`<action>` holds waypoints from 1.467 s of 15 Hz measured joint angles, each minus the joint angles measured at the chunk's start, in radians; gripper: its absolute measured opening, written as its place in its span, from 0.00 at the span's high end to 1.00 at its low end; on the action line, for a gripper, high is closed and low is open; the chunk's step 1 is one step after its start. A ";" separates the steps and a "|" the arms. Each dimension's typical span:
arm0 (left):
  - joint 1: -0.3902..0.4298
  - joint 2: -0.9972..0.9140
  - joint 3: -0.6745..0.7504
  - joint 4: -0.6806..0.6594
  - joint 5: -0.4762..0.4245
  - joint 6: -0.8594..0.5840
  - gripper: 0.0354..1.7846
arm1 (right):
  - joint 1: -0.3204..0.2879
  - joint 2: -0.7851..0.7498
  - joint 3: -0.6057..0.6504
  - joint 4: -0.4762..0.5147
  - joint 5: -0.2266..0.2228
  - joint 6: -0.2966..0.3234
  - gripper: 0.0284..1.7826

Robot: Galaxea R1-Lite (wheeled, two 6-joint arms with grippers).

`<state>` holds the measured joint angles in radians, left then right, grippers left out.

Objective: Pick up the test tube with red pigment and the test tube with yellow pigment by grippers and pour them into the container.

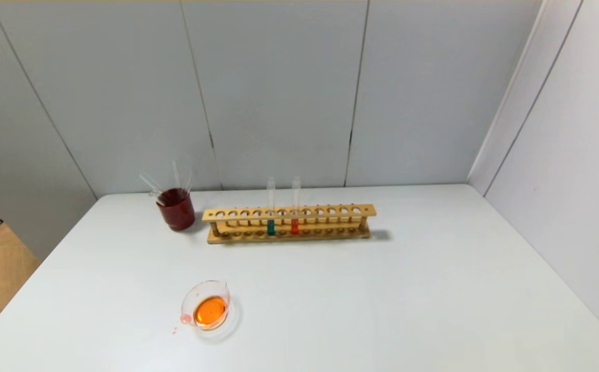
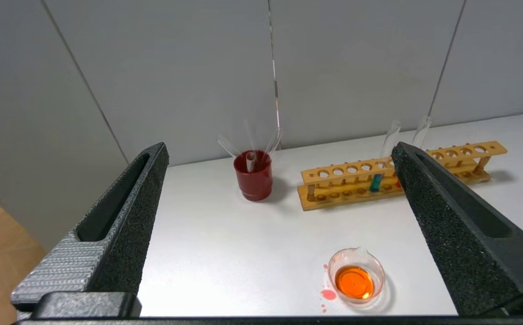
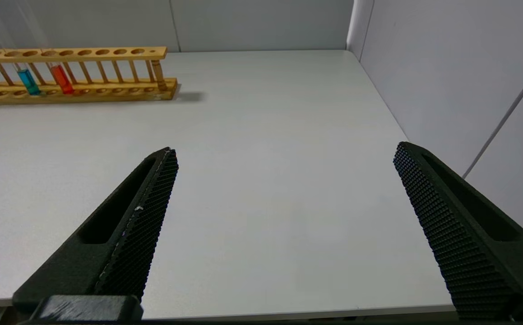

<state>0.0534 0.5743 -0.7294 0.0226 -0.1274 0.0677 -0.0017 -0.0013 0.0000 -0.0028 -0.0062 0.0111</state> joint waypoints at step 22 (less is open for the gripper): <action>-0.044 -0.575 0.727 -0.019 0.094 -0.003 0.03 | 0.000 0.000 0.000 0.000 0.000 0.001 0.02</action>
<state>0.0089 -0.0009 -0.0019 0.0036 -0.0330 0.0645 -0.0017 -0.0013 0.0000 -0.0023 -0.0062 0.0119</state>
